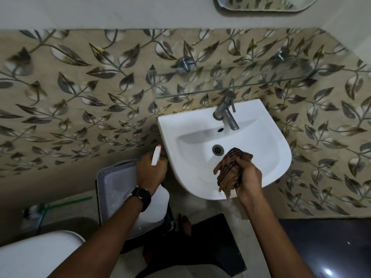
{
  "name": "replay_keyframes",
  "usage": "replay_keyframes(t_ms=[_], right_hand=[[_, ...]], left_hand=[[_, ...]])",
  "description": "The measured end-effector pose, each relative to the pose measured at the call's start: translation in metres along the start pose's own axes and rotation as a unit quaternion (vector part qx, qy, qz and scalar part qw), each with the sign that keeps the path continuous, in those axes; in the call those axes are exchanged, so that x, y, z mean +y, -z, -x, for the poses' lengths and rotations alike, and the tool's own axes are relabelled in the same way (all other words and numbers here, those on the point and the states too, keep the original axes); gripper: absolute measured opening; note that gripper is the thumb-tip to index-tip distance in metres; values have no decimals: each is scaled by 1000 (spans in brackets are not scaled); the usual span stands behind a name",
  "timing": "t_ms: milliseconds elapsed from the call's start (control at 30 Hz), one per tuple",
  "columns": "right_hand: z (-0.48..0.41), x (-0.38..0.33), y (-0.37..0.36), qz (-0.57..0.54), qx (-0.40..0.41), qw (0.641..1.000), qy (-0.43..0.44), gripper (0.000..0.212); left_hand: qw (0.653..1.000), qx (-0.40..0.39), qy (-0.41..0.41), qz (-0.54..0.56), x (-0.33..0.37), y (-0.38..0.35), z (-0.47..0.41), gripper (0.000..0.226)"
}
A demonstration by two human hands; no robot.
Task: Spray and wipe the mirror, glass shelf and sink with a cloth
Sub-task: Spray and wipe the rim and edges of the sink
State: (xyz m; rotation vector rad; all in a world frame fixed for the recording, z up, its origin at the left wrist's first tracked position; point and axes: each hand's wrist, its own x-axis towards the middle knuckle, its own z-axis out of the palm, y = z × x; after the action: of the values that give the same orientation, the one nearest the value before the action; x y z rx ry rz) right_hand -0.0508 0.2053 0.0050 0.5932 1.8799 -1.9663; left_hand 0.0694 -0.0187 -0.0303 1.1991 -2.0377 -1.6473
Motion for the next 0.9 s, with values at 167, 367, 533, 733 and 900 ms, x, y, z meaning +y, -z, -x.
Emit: replay_keyframes(t_ms=[167,367,533,733,900], right_hand=[[-51,-8,-48,219,-140,965,37,17],[-137,-33,-121,398,-111,876,249,17],[-182,-28,-156,495,-183,782,332,43],[-229,18,-145,632,-161,634,416,73],[-233,34,-144,652,-118,639,392,71]], left_hand=[[1000,17,-6,23,20,1,-14,31],[996,30,2,81,41,-1,-33,15],[990,50,37,123,47,-11,-51,24],[991,57,42,116,44,-17,-64,17],[991,74,55,96,34,-13,-66,32]])
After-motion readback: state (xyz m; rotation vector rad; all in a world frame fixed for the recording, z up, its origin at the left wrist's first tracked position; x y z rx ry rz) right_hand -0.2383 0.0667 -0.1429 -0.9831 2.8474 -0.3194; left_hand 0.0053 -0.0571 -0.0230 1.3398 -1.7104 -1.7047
